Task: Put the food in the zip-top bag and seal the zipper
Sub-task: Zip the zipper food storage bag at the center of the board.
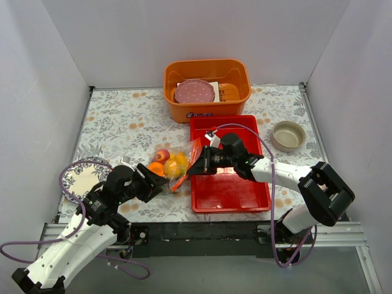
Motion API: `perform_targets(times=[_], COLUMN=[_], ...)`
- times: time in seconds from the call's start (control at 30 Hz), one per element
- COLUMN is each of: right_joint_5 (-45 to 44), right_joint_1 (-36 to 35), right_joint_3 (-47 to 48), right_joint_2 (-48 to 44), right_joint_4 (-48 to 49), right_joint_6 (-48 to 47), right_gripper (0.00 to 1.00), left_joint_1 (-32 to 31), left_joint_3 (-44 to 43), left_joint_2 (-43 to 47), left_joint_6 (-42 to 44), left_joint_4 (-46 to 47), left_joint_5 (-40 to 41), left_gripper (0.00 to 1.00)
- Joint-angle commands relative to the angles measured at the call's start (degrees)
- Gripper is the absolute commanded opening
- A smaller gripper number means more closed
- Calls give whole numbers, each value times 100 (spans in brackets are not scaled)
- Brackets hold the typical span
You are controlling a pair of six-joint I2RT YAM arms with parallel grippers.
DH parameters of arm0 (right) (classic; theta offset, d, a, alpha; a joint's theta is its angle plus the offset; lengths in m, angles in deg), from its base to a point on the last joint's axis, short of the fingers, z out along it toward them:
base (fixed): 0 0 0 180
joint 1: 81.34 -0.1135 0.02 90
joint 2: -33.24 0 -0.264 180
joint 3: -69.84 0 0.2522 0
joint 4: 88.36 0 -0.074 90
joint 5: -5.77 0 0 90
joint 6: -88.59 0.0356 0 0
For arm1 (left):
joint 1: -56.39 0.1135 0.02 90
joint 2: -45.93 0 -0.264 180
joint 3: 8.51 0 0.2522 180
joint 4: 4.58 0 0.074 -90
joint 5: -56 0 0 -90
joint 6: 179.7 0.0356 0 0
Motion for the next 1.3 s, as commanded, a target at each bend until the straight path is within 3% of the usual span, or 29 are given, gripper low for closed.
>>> perform_targets(times=[0.0, 0.07, 0.27, 0.6, 0.83, 1.0, 1.1, 1.27], right_joint_5=[-58, -49, -66, -58, -66, -66, -58, -84], right_joint_1=[15, 15, 15, 15, 15, 15, 15, 23], right_joint_3=[179, 206, 215, 267, 259, 259, 259, 276], right_joint_2=[-3, 6, 24, 50, 41, 85, 103, 94], right_joint_4=[163, 128, 102, 49, -4, -13, -13, -13], right_joint_6=[18, 9, 9, -17, -35, -35, -35, -43], right_gripper=[4, 4, 4, 4, 4, 4, 4, 4], left_joint_1=[-4, -4, -4, -4, -4, -4, -4, -4], left_joint_3=[2, 54, 485, 679, 705, 793, 811, 793], left_joint_2=[-6, 3, -146, -823, -1035, -938, -929, -885], left_joint_6=[-356, -382, -523, -488, -461, -576, -567, -550], left_joint_4=[726, 823, 1383, 2361, 2520, 2555, 2502, 2327], left_joint_5=[-115, -185, -703, -818, -827, -818, -845, -792], left_gripper=[67, 73, 75, 65, 36, 7, 0, 0])
